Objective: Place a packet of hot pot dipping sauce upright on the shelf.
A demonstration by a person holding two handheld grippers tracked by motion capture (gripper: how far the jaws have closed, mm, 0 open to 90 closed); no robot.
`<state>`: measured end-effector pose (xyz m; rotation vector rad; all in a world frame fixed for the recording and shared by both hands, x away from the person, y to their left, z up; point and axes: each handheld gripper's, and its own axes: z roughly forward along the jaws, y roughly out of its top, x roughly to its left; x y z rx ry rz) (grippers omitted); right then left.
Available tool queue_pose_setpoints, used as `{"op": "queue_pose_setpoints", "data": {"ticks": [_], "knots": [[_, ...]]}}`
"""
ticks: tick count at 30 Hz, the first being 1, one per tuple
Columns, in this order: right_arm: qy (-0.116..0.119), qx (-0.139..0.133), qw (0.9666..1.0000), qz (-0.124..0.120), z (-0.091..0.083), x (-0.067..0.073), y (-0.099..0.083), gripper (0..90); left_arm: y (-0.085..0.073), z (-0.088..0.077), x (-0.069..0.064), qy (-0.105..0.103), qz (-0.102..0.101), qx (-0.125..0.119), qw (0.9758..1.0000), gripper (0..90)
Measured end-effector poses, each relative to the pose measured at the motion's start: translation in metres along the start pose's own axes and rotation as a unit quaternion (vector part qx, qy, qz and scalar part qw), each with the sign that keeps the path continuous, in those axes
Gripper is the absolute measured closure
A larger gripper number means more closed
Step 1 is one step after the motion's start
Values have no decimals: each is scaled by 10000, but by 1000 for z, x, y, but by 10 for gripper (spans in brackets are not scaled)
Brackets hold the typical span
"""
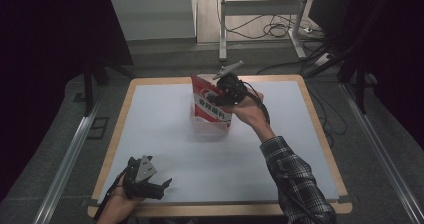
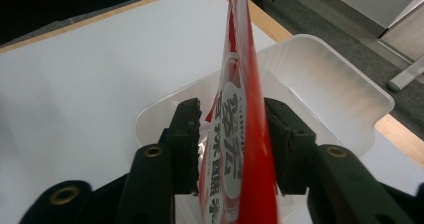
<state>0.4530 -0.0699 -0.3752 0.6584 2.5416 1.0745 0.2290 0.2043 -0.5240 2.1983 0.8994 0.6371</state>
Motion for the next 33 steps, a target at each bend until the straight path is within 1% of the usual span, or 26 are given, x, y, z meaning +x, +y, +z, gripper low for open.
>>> {"op": "queue_pose_setpoints", "data": {"ticks": [1, 2, 3, 5, 6, 7, 8, 11, 18, 20, 21, 23, 28, 33], "knots": [[0, 2, 10000, 11, 0, 0, 0, 567, 0, 0, 0, 0, -1, 1, 10000, 30], [0, 2, 10000, 11, 0, 0, 0, 567, 0, 0, 0, 0, -1, 1, 10000, 30], [-5, -10, 10000, -14, -1, 1, 0, 531, 0, 0, 0, -2, 2, 1, 10000, 30], [-16, -27, 10000, -29, -1, 1, 0, 514, 0, 0, 0, 0, 2, 1, 10000, 30], [-10, -36, 10000, 3, -3, 1, 0, 481, 0, 0, 0, 0, 4, 0, 10000, 30], [-10, -36, 10000, 3, -3, 1, 0, 481, 0, 0, 0, 0, 4, 0, 10000, 30], [-27, -63, 10000, 15, -4, 1, 0, 435, 0, 0, 0, 0, 4, 0, 10000, 30], [-14, -93, 9999, 47, -5, 1, 0, 372, 0, 0, 0, -2, 1, -1, 10000, 30], [-67, -119, 9998, 119, -9, 4, -2, 257, 0, 0, 0, 7, 0, 3, 10000, 30], [-52, -153, 9998, 113, -11, 4, -3, 236, 0, 0, 0, 8, 3, 6, 10000, 30], [-46, -150, 9998, 148, -12, 5, -4, 224, 0, 0, 0, 9, 9, 9, 10000, 30], [-41, -174, 9998, 131, -13, 5, -5, 213, 0, 0, 0, 10, 9, 9, 10000, 30], [42, -243, 9996, 105, -19, 6, -7, 148, 0, 0, -1, 21, 36, 19, 10000, 30], [82, -282, 9995, 77, -23, 9, -10, 113, 0, 0, -1, 24, 38, 20, 10000, 30]]}}
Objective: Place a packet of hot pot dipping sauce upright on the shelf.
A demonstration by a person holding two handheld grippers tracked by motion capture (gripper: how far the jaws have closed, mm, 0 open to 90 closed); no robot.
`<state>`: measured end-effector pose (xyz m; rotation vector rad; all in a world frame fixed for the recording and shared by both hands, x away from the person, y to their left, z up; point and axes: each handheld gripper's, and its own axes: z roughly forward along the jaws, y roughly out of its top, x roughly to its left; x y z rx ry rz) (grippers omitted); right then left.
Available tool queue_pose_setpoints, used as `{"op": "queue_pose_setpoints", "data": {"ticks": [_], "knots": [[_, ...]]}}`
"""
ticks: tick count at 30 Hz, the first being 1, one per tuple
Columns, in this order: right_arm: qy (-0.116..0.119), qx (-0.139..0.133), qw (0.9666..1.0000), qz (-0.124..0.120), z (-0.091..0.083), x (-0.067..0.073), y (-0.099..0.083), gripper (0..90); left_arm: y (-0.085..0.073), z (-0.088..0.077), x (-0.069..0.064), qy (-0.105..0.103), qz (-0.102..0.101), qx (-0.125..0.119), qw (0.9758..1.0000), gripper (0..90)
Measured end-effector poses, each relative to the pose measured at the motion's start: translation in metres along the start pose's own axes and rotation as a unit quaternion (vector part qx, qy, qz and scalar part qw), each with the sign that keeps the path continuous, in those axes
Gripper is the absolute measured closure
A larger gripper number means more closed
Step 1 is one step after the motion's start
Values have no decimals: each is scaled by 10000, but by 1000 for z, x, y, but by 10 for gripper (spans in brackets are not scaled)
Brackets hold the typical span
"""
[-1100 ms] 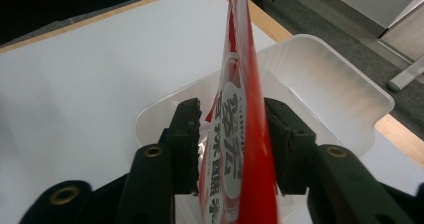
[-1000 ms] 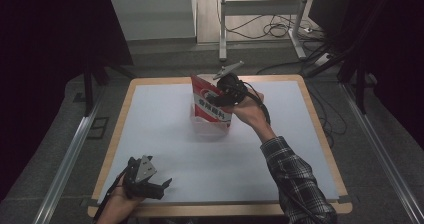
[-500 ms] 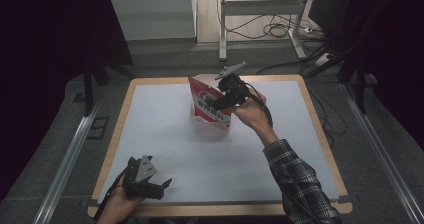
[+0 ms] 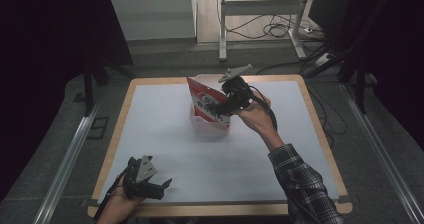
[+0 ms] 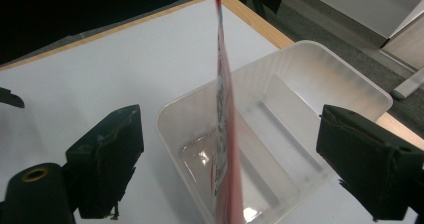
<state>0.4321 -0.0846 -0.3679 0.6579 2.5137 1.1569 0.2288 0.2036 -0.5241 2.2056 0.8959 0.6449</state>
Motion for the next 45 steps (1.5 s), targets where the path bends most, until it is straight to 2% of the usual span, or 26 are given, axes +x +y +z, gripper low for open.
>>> {"op": "queue_pose_setpoints", "data": {"ticks": [11, 15, 20, 26, 36, 45], "knots": [[-28, -39, 10000, 17, -9, 0, -9, 64, 0, 0, 0, 3, 11, 3, 10000, 30], [-45, -85, 9999, -49, -13, 0, -13, 43, 0, 0, 0, 8, 15, 3, 10000, 30], [-58, -100, 9999, 18, -19, -1, -20, 24, 0, 0, -1, 8, 30, 12, 10000, 30], [-50, -150, 9999, 44, -24, -2, -26, 15, 0, 0, -1, 8, 41, 16, 10000, 30], [-149, -241, 9996, -42, -36, 2, -36, 8, 1, 0, -2, 29, 73, 38, 10000, 30], [-234, -301, 9993, -22, -44, 4, -47, 8, 1, 1, -3, 38, 45, 11, 10000, 30]]}}
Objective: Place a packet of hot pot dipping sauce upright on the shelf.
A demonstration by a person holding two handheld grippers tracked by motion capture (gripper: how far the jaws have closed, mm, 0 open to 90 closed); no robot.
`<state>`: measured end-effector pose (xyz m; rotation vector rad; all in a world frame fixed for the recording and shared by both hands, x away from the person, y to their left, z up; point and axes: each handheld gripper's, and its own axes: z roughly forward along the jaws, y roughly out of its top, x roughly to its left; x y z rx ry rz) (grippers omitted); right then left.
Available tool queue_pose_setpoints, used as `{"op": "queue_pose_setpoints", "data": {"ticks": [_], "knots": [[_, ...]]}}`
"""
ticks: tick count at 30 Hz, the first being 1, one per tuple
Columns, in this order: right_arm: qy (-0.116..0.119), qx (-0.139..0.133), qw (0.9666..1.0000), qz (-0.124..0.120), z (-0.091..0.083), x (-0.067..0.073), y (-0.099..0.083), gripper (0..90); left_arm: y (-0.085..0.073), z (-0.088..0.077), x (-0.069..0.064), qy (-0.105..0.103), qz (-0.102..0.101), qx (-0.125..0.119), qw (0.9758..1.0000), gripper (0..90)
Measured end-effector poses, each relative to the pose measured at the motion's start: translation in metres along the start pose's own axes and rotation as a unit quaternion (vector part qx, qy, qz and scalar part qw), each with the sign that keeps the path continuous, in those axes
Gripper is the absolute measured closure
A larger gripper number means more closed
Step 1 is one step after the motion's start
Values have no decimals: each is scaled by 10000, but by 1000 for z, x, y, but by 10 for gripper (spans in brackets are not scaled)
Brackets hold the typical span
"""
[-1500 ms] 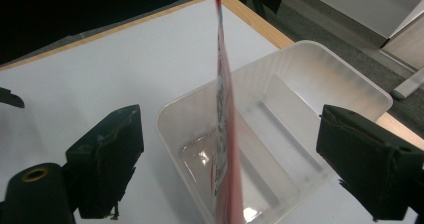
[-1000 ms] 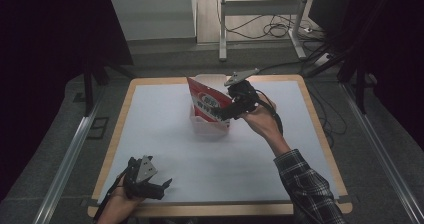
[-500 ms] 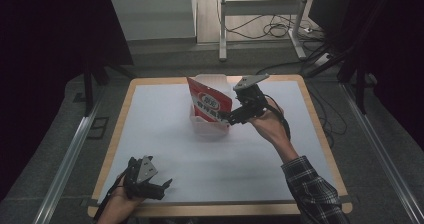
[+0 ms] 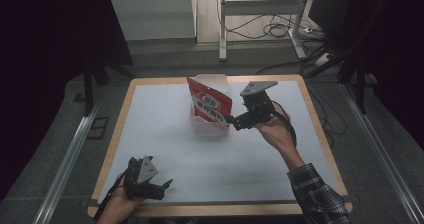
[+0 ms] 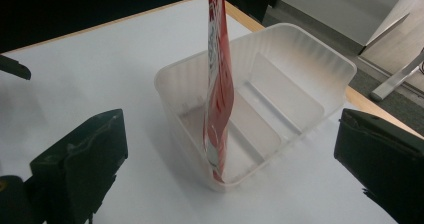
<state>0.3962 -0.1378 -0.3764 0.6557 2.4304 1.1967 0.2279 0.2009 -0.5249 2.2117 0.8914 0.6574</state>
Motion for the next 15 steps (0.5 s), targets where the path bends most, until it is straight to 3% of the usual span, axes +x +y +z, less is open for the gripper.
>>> {"op": "queue_pose_setpoints", "data": {"ticks": [15], "knots": [[-26, -8, 10000, 94, -9, 5, -20, 8, 0, -1, 1, -23, 2, -5, 10000, 36]]}}
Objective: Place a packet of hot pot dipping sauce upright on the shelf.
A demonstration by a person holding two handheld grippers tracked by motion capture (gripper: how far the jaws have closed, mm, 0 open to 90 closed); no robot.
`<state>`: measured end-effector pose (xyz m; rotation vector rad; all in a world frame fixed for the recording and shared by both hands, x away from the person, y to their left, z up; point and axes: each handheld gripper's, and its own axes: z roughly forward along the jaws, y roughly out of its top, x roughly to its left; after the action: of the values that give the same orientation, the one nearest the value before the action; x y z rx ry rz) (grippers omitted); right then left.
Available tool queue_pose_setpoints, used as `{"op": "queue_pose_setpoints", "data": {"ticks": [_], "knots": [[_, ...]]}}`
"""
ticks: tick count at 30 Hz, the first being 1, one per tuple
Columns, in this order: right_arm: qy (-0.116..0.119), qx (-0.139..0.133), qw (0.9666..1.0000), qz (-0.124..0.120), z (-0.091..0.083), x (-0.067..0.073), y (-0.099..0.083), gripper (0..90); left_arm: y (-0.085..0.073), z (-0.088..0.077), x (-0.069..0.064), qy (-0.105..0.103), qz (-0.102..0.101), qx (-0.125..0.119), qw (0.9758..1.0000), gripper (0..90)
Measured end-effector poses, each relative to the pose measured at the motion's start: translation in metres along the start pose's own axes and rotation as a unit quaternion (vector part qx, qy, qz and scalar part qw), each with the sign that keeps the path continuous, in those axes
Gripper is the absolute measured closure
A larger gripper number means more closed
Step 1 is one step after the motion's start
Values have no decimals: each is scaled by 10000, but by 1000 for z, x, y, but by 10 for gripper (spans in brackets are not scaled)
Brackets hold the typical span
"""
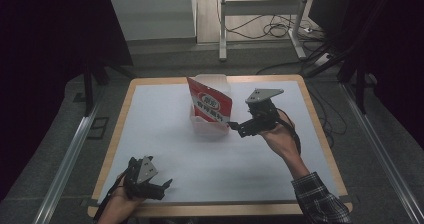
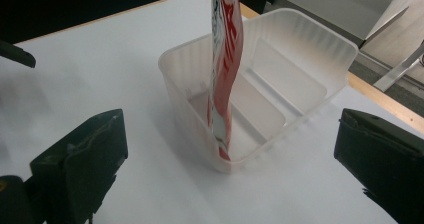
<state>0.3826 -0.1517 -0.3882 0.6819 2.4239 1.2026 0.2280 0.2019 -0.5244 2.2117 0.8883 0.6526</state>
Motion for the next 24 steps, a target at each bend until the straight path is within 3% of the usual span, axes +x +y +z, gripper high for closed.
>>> {"op": "queue_pose_setpoints", "data": {"ticks": [14, 20, 24], "knots": [[-7, 49, 9999, 99, -4, 5, -19, 7, -3, -4, 7, -116, -320, -206, 9992, 12], [-30, 90, 9999, 126, -4, 6, -29, 8, -5, -7, 13, -311, -618, -416, 9967, 4], [-54, 88, 9998, 161, -6, 7, -35, 8, -6, -7, 15, -343, -703, -454, 9959, 2]]}}
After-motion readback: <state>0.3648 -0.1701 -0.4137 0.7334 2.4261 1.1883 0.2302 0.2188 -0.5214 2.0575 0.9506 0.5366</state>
